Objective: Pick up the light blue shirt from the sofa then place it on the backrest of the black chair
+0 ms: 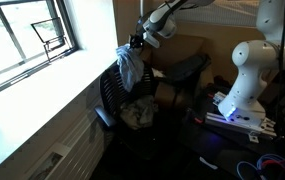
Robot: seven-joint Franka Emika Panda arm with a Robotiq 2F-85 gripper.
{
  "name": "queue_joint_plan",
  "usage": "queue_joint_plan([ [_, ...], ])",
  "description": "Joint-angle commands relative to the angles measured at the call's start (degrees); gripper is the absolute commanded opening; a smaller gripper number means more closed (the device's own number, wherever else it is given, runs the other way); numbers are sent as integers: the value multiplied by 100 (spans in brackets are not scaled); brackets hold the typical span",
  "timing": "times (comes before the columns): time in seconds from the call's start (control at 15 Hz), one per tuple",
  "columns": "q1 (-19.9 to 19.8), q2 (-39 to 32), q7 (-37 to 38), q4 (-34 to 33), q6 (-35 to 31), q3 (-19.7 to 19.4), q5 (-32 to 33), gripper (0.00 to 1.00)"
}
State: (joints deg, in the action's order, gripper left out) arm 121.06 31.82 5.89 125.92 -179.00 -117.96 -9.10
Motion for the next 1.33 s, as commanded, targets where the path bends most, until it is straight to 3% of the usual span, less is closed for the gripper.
queue_joint_plan([
  [0.0, -193, 161, -27, 2, 307, 104, 218, 39],
  [0.07, -277, 260, -65, -2, 397, 122, 276, 15],
  [0.13, -283, 296, -69, -11, 372, 114, 281, 18],
  [0.27, -251, 292, -60, -21, 369, 122, 278, 32],
  [0.33, -235, 286, -54, -22, 368, 129, 277, 63],
  [0.47, 174, -131, 186, 15, 177, -389, 287, 67],
  [0.53, 483, -495, 273, 7, 237, -842, 392, 73],
  [0.73, 926, -744, 183, -75, 164, -1648, 872, 95],
  [0.87, 1373, -1056, 152, -68, 168, -2321, 1117, 100],
  [1.13, 2435, -1620, 354, -74, 211, -3854, 2000, 100],
  [1.2, 1930, -1232, 148, -161, 200, -3206, 1678, 100],
  [1.27, 2036, -1317, 214, -164, 203, -3352, 1733, 100],
])
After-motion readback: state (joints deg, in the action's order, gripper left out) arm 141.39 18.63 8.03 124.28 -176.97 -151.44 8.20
